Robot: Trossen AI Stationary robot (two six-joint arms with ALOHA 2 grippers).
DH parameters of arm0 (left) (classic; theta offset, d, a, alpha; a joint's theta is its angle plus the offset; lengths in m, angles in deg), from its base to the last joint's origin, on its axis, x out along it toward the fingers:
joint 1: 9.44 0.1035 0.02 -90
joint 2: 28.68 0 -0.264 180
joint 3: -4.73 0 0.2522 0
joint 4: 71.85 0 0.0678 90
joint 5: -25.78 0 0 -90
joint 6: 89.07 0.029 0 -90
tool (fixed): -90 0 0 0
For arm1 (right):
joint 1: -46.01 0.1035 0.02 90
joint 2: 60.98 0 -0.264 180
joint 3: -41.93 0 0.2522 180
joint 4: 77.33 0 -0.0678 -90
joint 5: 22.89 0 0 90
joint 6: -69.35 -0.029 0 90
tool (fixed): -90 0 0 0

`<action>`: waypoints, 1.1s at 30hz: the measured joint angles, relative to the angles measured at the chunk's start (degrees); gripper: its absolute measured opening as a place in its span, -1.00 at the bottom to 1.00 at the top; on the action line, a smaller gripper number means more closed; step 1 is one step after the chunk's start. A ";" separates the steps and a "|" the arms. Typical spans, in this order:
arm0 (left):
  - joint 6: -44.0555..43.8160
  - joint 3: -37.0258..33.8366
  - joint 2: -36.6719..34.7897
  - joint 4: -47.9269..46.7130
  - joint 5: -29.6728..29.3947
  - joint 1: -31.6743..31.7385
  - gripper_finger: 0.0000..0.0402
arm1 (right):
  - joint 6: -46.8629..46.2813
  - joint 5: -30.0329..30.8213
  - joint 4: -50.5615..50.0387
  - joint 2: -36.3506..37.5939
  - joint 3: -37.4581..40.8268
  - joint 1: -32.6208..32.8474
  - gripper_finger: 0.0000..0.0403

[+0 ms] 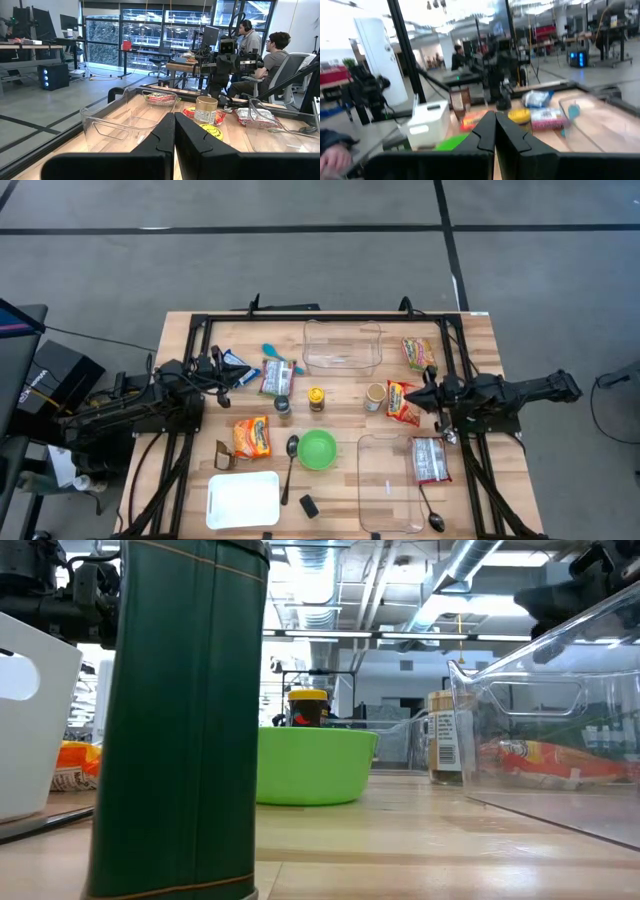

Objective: Pick & Place Food Item
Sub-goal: Put the right green noodle pack into the top transparent bin

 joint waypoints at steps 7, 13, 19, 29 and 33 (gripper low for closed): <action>0.00 -0.01 0.00 0.00 -0.01 0.00 -1.00 | -1.17 0.01 6.65 0.01 0.01 -0.01 -1.00; 0.00 -0.01 0.00 -0.01 -0.01 -0.01 -1.00 | -0.17 0.02 7.63 -0.01 0.01 -0.05 -1.00; 0.00 -0.02 0.00 -0.02 -0.02 0.00 -1.00 | 0.63 0.07 7.34 -0.01 -1.78 -2.66 -1.00; 0.00 -0.02 0.00 0.00 -0.02 -0.01 -1.00 | 1.70 0.07 6.98 -0.01 -2.33 -13.53 -1.00; 0.00 -0.02 0.00 -0.02 -0.01 -0.02 -1.00 | 1.72 1.72 6.99 -0.01 -2.37 -19.47 -1.00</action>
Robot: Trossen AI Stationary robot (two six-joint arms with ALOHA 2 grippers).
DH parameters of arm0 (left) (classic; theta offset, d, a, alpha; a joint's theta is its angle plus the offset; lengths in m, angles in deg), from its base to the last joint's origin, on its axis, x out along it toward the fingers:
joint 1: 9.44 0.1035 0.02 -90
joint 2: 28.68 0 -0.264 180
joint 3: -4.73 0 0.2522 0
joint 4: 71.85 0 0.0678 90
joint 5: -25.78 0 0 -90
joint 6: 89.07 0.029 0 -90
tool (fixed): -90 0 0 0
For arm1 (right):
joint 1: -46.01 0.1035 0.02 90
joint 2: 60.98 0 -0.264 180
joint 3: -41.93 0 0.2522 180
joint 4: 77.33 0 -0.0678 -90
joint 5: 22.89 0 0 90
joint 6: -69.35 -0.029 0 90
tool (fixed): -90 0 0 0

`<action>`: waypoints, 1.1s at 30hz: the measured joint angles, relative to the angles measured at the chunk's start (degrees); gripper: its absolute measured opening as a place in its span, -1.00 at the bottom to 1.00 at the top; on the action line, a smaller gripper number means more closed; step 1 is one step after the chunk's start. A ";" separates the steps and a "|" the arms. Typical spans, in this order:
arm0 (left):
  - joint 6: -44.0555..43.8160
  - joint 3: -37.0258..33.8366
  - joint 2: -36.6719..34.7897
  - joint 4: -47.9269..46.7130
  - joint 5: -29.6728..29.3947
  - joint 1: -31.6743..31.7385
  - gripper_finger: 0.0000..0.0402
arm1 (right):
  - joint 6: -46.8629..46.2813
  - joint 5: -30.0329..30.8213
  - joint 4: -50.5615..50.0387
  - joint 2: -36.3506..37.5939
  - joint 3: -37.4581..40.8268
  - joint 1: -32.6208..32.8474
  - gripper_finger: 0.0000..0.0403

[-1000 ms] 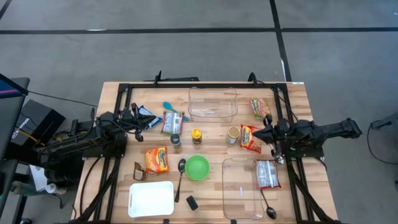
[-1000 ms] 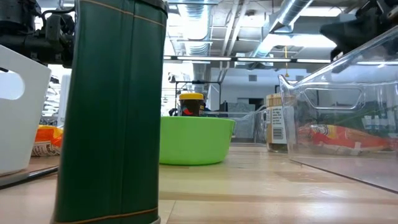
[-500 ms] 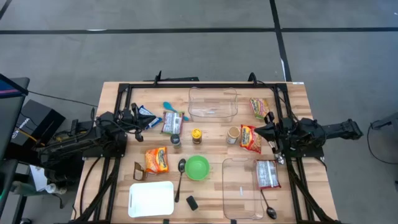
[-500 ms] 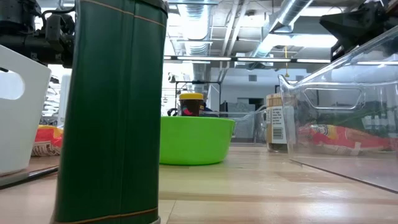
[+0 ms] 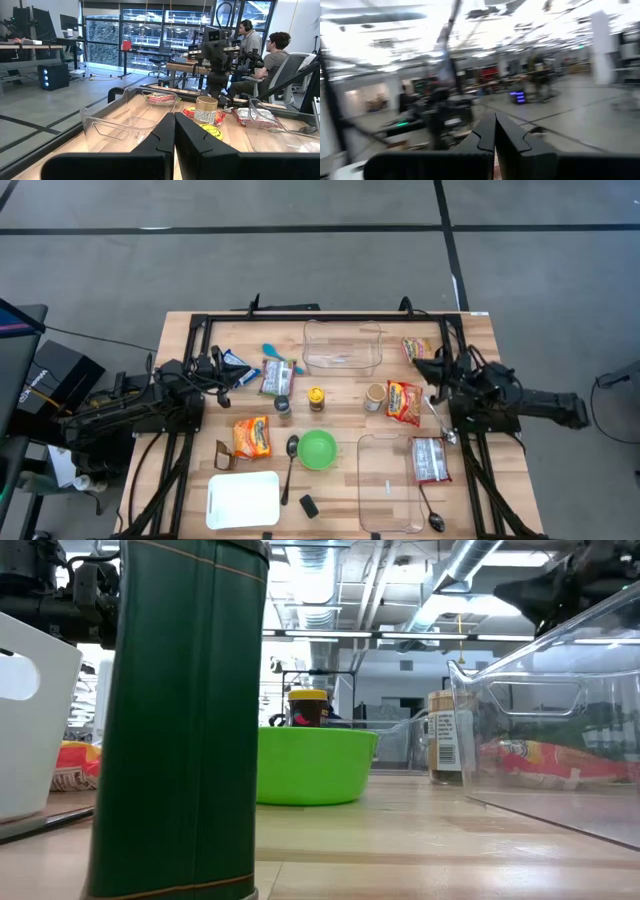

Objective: Pick & Place Food Item
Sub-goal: Put the right green noodle pack into the top transparent bin

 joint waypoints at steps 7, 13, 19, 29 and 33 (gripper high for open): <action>0.00 0.00 0.00 0.00 0.01 0.02 -1.00 | -0.01 8.97 0.00 0.00 -0.09 -10.67 -1.00; 0.00 0.02 0.00 0.01 0.00 0.00 -1.00 | 0.00 18.56 -0.17 0.00 -0.11 -18.38 -1.00; 0.00 0.02 0.00 0.00 -0.01 0.00 -1.00 | 3.63 21.65 -0.20 0.02 -0.20 -25.25 -1.00; 0.00 0.00 0.00 0.02 0.00 0.00 -1.00 | -3.79 11.15 -6.18 0.00 -0.22 -30.80 -1.00; 0.00 0.00 0.00 0.01 0.00 0.02 -1.00 | -8.69 5.06 -10.66 0.02 -0.22 -30.96 -1.00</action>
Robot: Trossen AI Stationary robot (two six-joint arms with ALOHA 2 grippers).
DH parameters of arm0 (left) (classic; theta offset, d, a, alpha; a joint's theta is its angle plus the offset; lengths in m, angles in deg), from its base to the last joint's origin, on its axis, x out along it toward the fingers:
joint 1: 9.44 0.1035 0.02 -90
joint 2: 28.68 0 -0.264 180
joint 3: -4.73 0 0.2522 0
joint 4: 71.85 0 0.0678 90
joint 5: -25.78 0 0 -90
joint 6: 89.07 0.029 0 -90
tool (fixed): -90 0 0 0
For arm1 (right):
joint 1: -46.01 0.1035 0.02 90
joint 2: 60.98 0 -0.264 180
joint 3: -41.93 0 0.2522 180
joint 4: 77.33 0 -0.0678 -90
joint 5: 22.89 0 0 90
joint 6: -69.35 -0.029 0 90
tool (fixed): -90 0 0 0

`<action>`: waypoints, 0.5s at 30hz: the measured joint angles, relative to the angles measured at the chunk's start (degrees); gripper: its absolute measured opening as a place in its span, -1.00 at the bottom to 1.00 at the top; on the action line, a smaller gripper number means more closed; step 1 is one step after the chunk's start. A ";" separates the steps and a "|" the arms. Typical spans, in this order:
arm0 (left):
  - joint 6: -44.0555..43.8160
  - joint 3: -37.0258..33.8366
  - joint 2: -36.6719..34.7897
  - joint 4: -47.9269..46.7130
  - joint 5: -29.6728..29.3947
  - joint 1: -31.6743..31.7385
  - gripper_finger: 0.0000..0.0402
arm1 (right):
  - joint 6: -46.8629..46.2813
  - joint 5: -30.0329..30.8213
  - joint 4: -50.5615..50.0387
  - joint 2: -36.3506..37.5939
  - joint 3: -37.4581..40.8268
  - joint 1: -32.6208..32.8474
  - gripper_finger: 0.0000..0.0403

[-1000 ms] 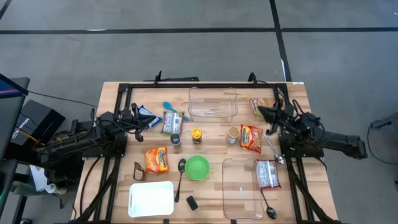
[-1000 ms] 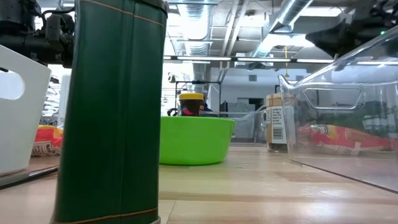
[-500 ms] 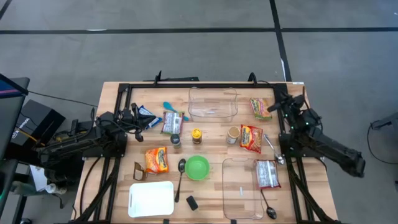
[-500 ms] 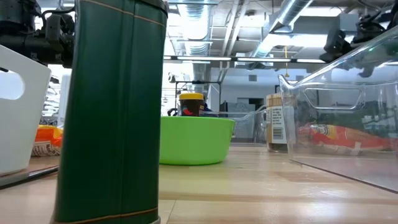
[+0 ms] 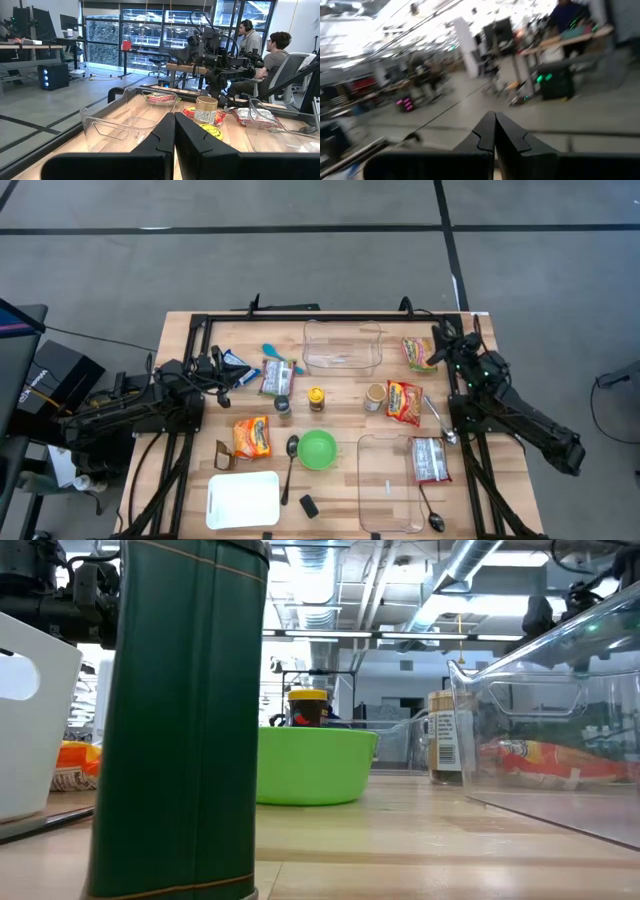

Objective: Pick & Place Food Item
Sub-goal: Put the right green noodle pack into the top transparent bin

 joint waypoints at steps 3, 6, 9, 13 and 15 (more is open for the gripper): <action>0.00 0.00 0.00 0.01 -0.01 0.00 -1.00 | -0.58 -3.72 -3.31 0.00 0.00 0.39 -1.00; 0.00 0.00 0.00 0.00 0.01 -0.01 -1.00 | -0.56 -6.18 -7.25 0.00 0.00 1.13 -1.00; 0.00 0.01 0.00 0.01 0.00 -0.01 -1.00 | -0.01 -7.29 -11.01 0.00 -0.01 1.98 -1.00; 0.00 0.01 0.00 -0.01 0.01 0.00 -1.00 | 3.40 -9.78 -11.26 -0.40 -0.09 3.17 -1.00; 0.00 0.00 0.00 -0.01 0.01 0.00 -1.00 | 5.00 -10.04 -11.16 -0.35 -0.09 3.61 -1.00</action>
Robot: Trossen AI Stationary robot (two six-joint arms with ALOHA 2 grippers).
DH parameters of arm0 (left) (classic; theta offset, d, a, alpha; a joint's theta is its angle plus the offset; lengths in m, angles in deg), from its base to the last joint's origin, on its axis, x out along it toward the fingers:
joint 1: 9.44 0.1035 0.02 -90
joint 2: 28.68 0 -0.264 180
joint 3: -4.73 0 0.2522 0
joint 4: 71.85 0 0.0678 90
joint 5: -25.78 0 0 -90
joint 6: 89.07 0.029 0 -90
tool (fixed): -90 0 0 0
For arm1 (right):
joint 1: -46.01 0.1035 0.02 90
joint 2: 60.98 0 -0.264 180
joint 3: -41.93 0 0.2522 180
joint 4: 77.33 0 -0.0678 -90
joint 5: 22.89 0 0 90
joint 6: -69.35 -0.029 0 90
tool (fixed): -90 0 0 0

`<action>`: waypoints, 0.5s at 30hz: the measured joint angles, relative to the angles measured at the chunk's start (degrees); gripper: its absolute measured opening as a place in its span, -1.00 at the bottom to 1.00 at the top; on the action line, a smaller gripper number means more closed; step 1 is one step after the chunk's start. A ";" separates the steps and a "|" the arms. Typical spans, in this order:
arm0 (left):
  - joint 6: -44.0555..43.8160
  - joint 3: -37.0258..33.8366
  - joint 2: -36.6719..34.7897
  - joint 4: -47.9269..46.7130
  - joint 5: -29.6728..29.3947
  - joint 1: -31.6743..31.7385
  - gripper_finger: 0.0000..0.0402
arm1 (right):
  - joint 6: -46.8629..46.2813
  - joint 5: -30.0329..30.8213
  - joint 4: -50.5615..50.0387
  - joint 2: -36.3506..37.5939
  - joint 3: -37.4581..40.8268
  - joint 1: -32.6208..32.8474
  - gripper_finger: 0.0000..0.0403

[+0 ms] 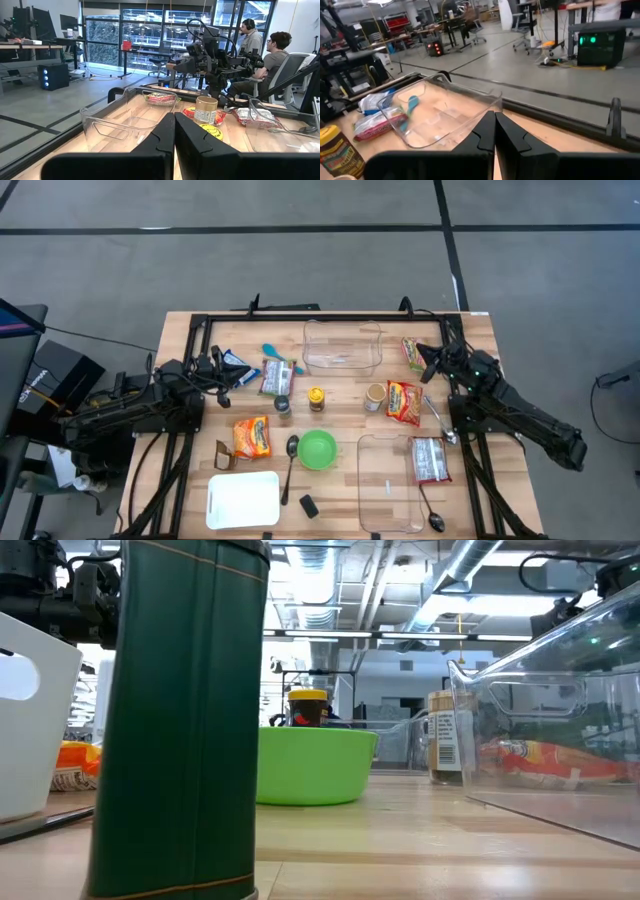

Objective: Pick & Place Food Item
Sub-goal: Put the right green noodle pack into the top transparent bin

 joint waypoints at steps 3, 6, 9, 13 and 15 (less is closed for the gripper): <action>0.00 0.00 0.00 0.00 -0.02 -0.01 -1.00 | 0.45 -0.02 0.02 0.00 0.00 0.06 -1.00; 0.00 0.02 0.00 0.00 -0.01 0.00 -1.00 | 0.45 0.02 0.04 -0.02 0.00 -1.07 -1.00; 0.00 0.00 0.00 0.01 -0.01 -0.01 -1.00 | 0.45 0.07 0.06 -0.04 0.00 -2.95 -1.00; 0.00 0.02 0.00 0.01 -0.01 -0.02 -1.00 | 0.45 0.07 0.06 -0.04 0.00 -6.23 -1.00; 0.00 0.02 0.00 0.00 0.00 -0.01 -1.00 | 0.45 0.07 0.06 -0.04 0.02 -8.07 -1.00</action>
